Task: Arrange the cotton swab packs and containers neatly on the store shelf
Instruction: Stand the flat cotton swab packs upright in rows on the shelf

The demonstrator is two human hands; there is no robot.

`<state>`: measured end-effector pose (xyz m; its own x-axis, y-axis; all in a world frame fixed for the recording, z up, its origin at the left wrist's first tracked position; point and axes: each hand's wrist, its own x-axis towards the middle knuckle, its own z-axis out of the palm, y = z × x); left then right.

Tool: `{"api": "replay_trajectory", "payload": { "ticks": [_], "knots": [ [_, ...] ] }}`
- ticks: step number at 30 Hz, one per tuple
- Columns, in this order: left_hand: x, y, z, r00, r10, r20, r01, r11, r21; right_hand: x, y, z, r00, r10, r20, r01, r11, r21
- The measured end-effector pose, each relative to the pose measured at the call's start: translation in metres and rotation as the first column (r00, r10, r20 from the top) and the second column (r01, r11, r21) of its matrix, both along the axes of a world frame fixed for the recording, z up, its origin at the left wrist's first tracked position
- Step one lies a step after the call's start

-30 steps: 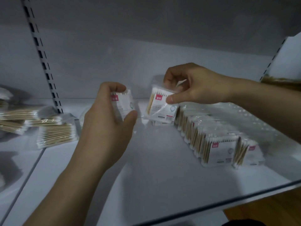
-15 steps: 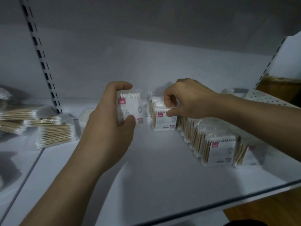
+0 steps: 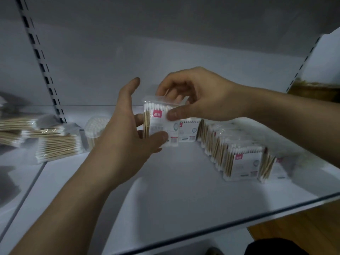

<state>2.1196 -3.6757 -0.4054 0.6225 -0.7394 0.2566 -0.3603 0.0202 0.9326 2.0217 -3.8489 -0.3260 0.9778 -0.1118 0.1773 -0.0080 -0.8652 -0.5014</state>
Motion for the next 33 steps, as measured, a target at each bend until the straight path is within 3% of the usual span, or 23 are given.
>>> {"api": "replay_trajectory", "payload": {
  "ticks": [3, 6, 9, 16, 20, 27, 33],
  "knots": [
    [0.002, 0.001, -0.006, 0.989, 0.014, 0.145, -0.028, 0.995, 0.098, -0.004, -0.005, 0.003, 0.994, -0.100, -0.036, 0.091, 0.978, -0.185],
    [0.004, 0.005, -0.015, 0.932, -0.042, 0.361, -0.064, 0.959, 0.275, -0.011, -0.017, -0.005, 0.970, -0.224, -0.089, 0.163, 0.881, -0.444],
    [0.001, 0.006, -0.021, 0.840, -0.151, 0.521, -0.115, 0.889, 0.443, -0.014, -0.022, -0.020, 0.972, -0.218, -0.086, 0.149, 0.858, -0.491],
    [-0.002, 0.004, -0.032, 0.788, -0.394, 0.473, -0.051, 0.724, 0.687, -0.017, -0.028, -0.038, 0.986, -0.162, 0.025, 0.143, 0.774, -0.617],
    [-0.002, 0.004, -0.034, 0.745, -0.446, 0.497, -0.060, 0.697, 0.715, -0.020, -0.028, -0.034, 0.984, -0.180, 0.003, 0.143, 0.770, -0.622],
    [0.001, 0.011, -0.033, 0.709, -0.443, 0.550, -0.041, 0.752, 0.658, -0.023, -0.026, -0.036, 0.976, -0.217, -0.012, 0.153, 0.728, -0.668],
    [0.012, 0.039, -0.019, 0.661, -0.306, 0.685, -0.134, 0.850, 0.509, -0.016, -0.002, -0.012, 0.974, -0.224, 0.035, 0.207, 0.815, -0.541]
  ]
}}
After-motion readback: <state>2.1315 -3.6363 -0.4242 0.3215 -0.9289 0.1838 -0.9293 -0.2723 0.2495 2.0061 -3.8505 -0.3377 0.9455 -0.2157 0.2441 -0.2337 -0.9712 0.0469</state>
